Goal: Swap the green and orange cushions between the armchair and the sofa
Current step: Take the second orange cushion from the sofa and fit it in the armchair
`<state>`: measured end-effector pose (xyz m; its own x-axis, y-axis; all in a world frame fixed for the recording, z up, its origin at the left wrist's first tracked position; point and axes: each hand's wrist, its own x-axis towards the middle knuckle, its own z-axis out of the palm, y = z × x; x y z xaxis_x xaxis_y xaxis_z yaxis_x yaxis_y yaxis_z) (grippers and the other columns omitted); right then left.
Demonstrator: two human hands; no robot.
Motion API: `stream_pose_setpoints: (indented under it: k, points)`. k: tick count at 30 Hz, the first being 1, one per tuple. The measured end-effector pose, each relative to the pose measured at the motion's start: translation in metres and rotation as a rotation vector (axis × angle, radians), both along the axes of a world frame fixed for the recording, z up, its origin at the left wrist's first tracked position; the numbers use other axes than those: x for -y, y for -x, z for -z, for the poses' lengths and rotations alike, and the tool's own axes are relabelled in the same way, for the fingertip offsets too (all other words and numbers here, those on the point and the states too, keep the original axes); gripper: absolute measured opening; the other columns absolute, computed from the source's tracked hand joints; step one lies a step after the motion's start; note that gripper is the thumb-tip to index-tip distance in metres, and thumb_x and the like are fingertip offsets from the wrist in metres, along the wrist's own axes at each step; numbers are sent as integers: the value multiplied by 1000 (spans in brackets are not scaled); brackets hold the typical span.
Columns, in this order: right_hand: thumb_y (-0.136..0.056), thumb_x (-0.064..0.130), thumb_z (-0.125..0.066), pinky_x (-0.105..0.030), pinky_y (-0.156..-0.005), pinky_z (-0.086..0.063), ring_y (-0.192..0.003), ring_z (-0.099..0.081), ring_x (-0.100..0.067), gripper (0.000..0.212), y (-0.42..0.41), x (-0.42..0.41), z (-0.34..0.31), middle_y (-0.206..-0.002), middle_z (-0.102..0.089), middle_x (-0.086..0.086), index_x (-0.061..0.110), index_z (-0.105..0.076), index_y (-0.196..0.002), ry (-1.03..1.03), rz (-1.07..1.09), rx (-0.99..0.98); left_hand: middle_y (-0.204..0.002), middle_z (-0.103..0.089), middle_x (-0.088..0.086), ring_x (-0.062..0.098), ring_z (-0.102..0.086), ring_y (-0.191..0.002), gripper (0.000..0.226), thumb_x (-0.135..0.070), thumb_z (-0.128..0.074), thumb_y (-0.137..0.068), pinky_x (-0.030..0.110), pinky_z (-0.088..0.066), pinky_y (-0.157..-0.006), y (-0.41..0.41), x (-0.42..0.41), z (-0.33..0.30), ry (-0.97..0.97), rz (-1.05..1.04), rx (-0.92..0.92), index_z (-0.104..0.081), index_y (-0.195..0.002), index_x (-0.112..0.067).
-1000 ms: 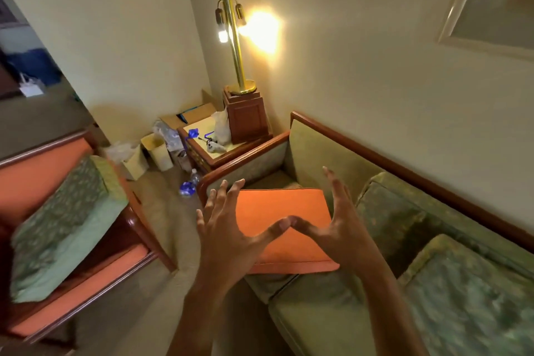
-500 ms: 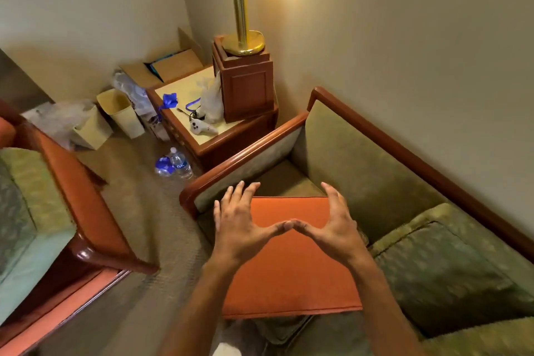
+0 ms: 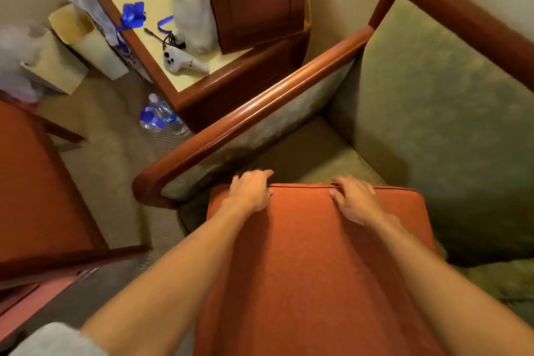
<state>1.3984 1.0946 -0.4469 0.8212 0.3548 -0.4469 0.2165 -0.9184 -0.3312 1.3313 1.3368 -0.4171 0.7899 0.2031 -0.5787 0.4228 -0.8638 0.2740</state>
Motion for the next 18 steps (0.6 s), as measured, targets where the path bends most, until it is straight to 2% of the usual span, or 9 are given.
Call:
stream_pose_setpoints:
  k: [3,5,8,11,13,15,17,18]
  points:
    - [-100,34,-52,-37,-96,-25,-115,-55,-24,23,7,3,27,-113,-66,-3,21,-68,-109,-1,48,142,-130,-65,7,31,-56,-123,33,-36,-53,-101,40,-41,-101,5,3,17,-79,-63,28,-61,-133,-27]
    - [-100,33,-50,-40,-91,-26,-109,-55,-25,23,10,0,23,-104,-65,-3,19,-67,-94,36,52,175,-121,-69,8,31,-58,-117,26,-34,-53,-102,39,-40,-97,12,9,12,-86,-122,84,-68,-122,-25]
    - [-101,31,-50,-42,-89,-27,-109,-55,-25,24,8,1,-6,-104,-66,-4,18,-66,-89,32,72,185,-114,-72,8,31,-61,-110,24,-33,-53,-102,40,-40,-96,17,17,-16,-74,-160,156,-73,-112,-24]
    - [-98,28,-56,-43,-82,-29,-102,-57,-29,21,20,24,-58,-94,-66,-5,16,-66,-83,-71,153,236,-105,-74,5,28,-63,-102,21,-31,-55,-101,40,-40,-94,20,32,-66,-27,-115,303,-75,-104,-24]
    - [-92,22,-63,-44,-77,-33,-92,-58,-33,16,37,56,-109,-83,-63,-6,15,-64,-77,-176,248,319,-94,-75,4,28,-64,-93,19,-33,-60,-97,41,-42,-87,27,48,-113,14,-25,513,-77,-98,-24]
    - [-82,15,-73,-48,-73,-40,-84,-58,-35,15,65,100,-168,-78,-59,-4,17,-61,-74,-248,272,393,-88,-75,0,27,-63,-85,29,-44,-56,-94,39,-41,-76,39,66,-163,37,168,702,-78,-91,-25]
    - [-74,7,-81,-51,-72,-46,-83,-56,-33,28,105,140,-218,-80,-54,2,23,-58,-75,-262,266,392,-98,-74,-4,24,-64,-89,44,-55,-43,-94,37,-40,-78,54,83,-197,83,433,770,-78,-93,-28]
    - [-72,5,-82,-51,-77,-47,-88,-54,-30,31,130,154,-234,-88,-55,3,25,-59,-76,-250,282,361,-111,-72,-3,25,-64,-101,46,-57,-41,-95,40,-43,-84,61,90,-208,119,534,763,-78,-98,-30]
